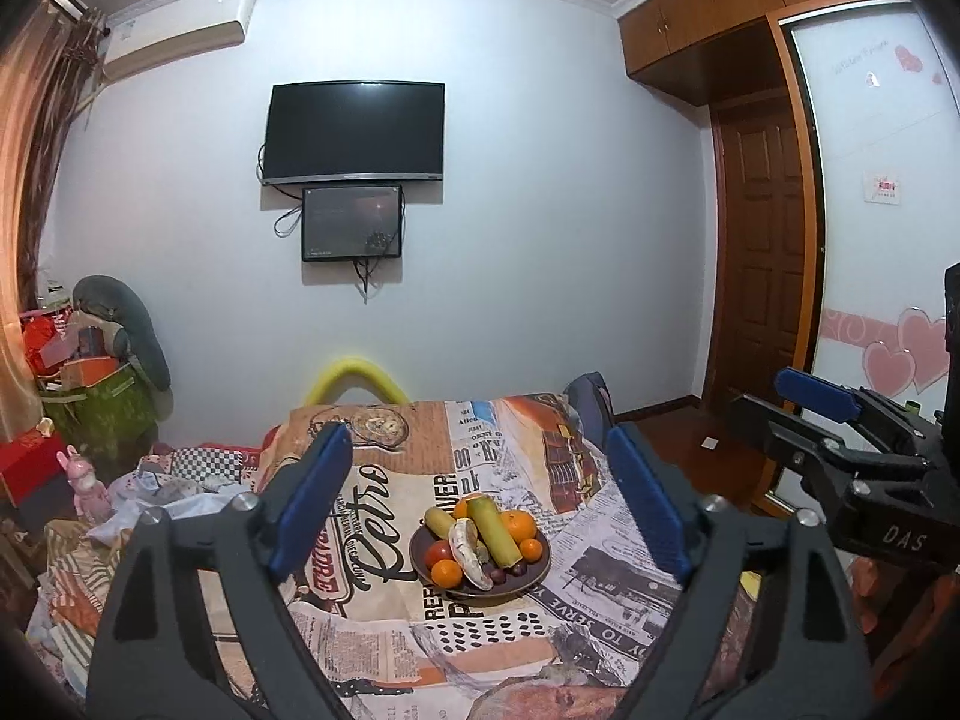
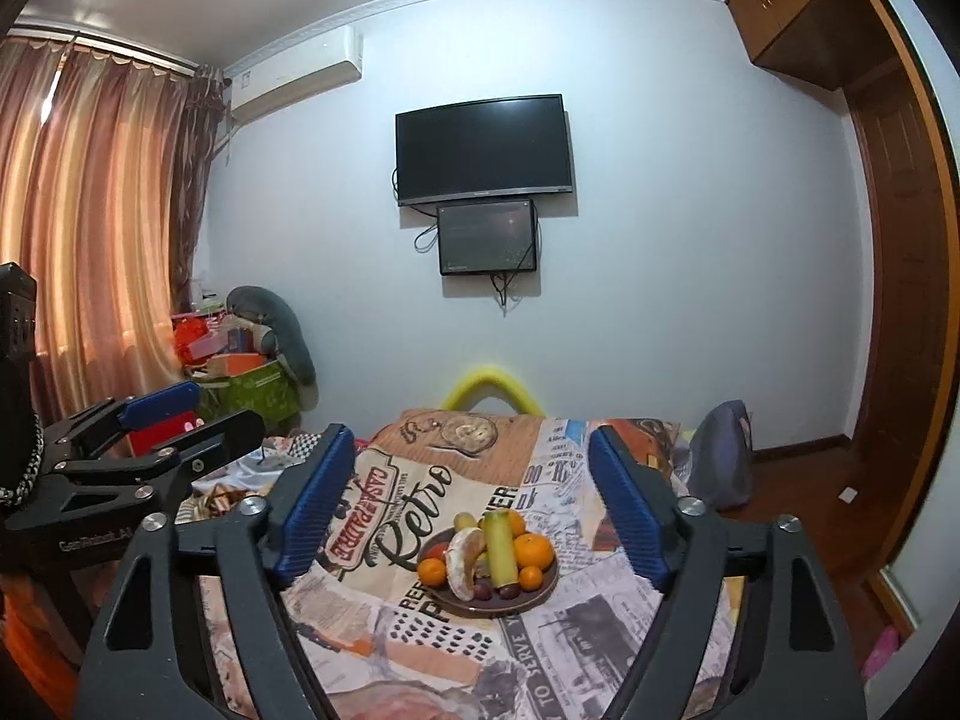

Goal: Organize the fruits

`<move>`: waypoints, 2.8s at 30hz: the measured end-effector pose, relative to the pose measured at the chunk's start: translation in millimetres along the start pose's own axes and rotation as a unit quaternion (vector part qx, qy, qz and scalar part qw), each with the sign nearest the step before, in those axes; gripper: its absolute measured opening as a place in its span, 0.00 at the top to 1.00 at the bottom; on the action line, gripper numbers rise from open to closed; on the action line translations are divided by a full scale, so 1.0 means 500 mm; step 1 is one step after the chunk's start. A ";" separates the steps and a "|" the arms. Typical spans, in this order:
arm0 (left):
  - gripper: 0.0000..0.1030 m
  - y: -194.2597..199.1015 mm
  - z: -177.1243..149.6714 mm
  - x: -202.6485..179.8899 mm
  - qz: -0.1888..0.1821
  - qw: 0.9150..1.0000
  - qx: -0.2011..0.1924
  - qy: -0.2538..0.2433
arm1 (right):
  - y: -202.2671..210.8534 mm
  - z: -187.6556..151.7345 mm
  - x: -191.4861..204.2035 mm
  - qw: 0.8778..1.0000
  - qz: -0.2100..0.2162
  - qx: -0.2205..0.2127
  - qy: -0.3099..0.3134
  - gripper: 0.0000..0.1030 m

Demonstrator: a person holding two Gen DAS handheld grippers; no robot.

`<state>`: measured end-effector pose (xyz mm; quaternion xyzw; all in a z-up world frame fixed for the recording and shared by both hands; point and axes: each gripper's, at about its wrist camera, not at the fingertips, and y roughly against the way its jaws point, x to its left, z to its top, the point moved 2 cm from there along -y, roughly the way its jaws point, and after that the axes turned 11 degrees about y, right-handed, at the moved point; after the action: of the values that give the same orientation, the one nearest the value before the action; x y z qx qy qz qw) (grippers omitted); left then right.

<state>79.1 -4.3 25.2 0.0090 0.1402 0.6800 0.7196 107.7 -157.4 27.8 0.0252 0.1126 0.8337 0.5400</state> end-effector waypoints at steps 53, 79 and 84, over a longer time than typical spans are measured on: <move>0.00 0.006 -0.007 0.008 0.010 1.000 -0.010 0.001 | 0.036 -0.009 0.005 1.000 -0.017 0.005 0.000 0.00; 0.00 0.005 -0.010 0.006 0.011 1.000 -0.006 0.005 | 0.034 -0.010 0.000 1.000 -0.021 0.008 -0.001 0.00; 0.00 0.000 -0.013 0.008 0.006 1.000 0.001 0.009 | 0.032 -0.012 -0.004 1.000 -0.021 0.010 -0.002 0.00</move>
<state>77.7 -1.4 18.2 0.0050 0.1475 0.6845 0.7140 93.3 -166.6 25.5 0.0296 0.1207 0.8211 0.5572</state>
